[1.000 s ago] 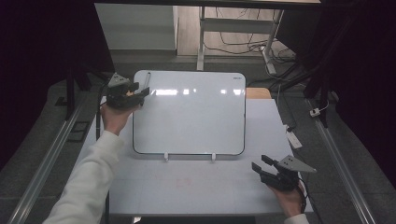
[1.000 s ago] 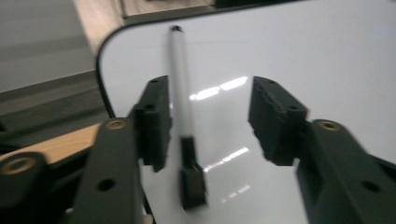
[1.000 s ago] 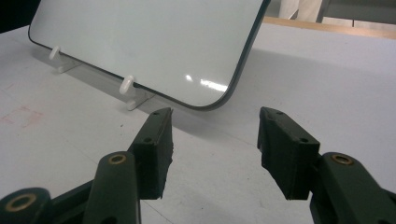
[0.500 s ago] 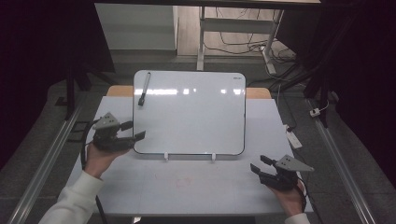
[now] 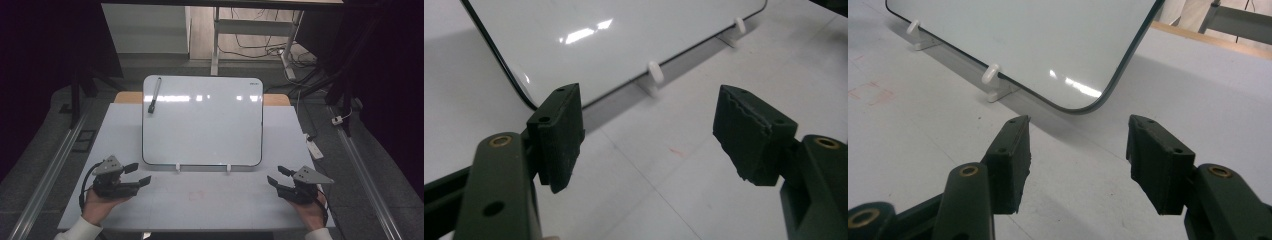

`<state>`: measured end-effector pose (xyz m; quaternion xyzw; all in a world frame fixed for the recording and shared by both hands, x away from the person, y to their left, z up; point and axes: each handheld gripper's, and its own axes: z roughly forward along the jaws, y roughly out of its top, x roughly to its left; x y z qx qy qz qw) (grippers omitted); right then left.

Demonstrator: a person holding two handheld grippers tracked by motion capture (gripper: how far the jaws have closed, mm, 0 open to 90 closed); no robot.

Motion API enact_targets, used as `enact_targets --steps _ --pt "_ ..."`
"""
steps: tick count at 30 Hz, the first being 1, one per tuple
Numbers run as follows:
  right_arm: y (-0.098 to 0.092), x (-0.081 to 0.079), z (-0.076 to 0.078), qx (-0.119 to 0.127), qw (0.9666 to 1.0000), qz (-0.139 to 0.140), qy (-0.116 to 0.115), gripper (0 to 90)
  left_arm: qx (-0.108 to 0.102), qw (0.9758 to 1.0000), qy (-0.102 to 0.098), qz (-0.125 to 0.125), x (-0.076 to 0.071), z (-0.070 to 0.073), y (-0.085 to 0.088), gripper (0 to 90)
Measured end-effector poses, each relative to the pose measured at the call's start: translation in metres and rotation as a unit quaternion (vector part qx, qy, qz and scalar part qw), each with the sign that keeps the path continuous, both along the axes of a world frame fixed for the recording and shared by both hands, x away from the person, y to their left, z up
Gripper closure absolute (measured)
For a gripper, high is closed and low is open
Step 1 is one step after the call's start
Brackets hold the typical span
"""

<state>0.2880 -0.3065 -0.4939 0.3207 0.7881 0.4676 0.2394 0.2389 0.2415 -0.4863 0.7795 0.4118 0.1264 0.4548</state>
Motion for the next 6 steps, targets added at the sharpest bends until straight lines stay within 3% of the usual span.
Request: enact_targets --steps 6 --pt "0.0025 -0.0007 0.0029 -0.005 0.9999 0.007 -0.008 42.3 -0.002 1.0 0.006 0.0 -0.0052 -0.0076 0.0016 28.6"
